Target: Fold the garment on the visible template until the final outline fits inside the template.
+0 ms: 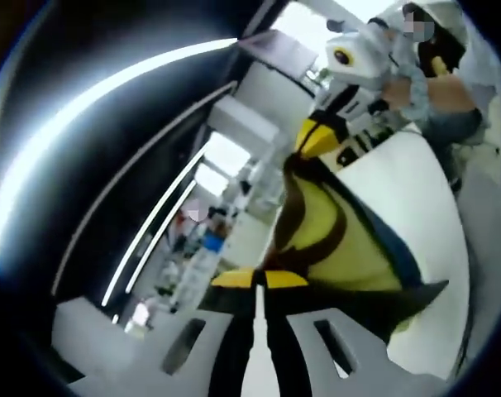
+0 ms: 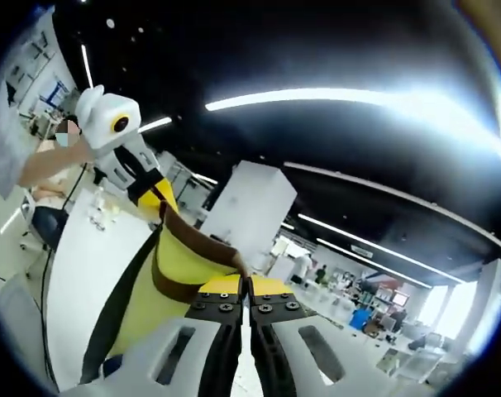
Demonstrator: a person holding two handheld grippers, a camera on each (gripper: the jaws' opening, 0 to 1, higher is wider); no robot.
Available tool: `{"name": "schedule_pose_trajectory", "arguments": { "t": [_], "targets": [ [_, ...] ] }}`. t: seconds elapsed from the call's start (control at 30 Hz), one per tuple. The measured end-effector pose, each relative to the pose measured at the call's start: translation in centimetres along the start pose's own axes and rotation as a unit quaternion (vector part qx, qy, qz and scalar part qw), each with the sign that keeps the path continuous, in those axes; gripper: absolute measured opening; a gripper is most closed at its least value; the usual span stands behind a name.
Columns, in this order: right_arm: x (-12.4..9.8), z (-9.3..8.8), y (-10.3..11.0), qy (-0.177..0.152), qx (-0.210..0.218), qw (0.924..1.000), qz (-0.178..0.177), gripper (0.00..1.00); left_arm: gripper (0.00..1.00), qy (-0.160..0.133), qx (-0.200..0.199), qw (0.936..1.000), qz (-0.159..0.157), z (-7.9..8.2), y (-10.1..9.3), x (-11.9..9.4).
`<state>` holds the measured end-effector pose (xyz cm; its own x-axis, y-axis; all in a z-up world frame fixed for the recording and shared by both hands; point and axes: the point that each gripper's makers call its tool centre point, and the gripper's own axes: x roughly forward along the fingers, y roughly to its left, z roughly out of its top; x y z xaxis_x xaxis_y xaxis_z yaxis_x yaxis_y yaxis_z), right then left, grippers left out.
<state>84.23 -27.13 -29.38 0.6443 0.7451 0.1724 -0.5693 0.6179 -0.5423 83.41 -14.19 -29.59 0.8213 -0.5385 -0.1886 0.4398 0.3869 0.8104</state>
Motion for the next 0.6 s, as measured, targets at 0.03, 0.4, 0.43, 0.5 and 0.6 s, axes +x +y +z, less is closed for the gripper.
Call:
{"name": "schedule_pose_trajectory", "arguments": {
  "t": [0.03,0.4,0.43,0.5,0.6],
  "targets": [
    [-0.4,0.1,0.4,-0.002,0.003,1.0000,0.004,0.02,0.00,0.000,-0.002,1.0000,-0.002,0.1,-0.2,-0.3],
    [-2.2,-2.2,3.6,0.016,0.026,0.9990,0.033,0.02,0.00,0.011,-0.014,0.9990,-0.040,-0.5,-4.1,-1.7],
    [-2.1,-2.7,3.7,0.021,0.027,0.9988,0.034,0.02,0.00,0.016,-0.016,0.9988,-0.042,-1.0,-4.3,-1.5],
    [-1.7,-4.1,4.1,0.033,0.033,0.9982,0.037,0.02,0.00,0.023,-0.025,0.9981,-0.051,-1.9,-4.9,-0.9],
    [-1.3,-5.7,4.5,0.045,0.041,0.9972,0.044,0.02,0.00,0.024,-0.043,0.9966,-0.067,-2.8,-5.9,0.0]
  ]
}}
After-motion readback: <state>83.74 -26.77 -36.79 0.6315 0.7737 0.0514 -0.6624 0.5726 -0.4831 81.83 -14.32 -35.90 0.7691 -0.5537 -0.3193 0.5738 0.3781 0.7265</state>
